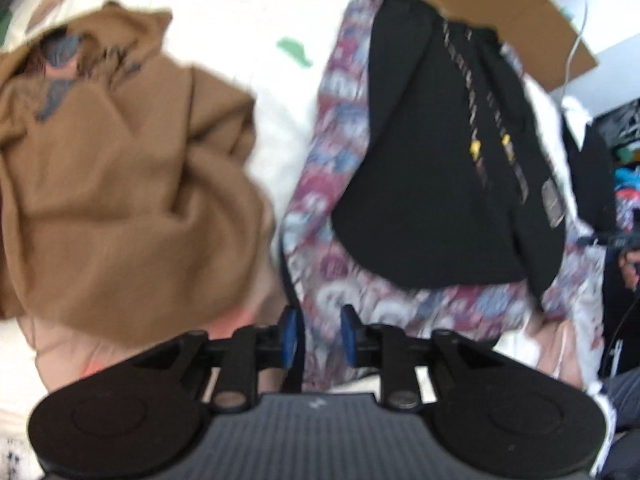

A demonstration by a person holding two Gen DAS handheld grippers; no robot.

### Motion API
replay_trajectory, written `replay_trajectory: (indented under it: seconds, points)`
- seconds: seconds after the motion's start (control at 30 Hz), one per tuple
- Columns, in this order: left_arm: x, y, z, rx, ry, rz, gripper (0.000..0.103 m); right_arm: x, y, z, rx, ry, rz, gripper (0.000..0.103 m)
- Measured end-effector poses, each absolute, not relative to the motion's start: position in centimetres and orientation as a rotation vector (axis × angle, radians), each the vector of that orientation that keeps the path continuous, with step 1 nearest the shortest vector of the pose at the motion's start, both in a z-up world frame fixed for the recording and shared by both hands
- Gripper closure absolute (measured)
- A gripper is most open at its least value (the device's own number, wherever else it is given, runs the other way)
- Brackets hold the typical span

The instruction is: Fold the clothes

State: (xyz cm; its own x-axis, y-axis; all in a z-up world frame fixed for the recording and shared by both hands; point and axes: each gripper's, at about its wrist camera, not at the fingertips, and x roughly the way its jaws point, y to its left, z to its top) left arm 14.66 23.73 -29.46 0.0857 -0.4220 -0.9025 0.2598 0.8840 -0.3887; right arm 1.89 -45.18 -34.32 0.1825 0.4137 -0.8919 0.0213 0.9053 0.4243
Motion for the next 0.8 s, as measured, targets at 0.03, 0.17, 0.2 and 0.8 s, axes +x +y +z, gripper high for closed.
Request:
replay_trajectory:
  seconds: [0.03,0.17,0.2,0.8]
  points:
    - [15.2,23.7,-29.1,-0.154,1.38,-0.514,0.076,1.9,-45.2,-34.3,0.38,1.363,0.289,0.064]
    - [17.4,23.6,-27.6,-0.156,1.328,-0.509,0.07,2.2,-45.0,-33.6,0.376,1.334,0.302,0.064]
    - [18.2,23.4,-27.4,-0.152,1.311,-0.507,0.069,2.4,-44.9,-33.4,0.374,1.325,0.308,0.064]
    - [30.6,16.9,-31.9,-0.152,1.159,-0.518,0.068,12.8,-45.5,-31.3,0.254,1.137,0.286,0.064]
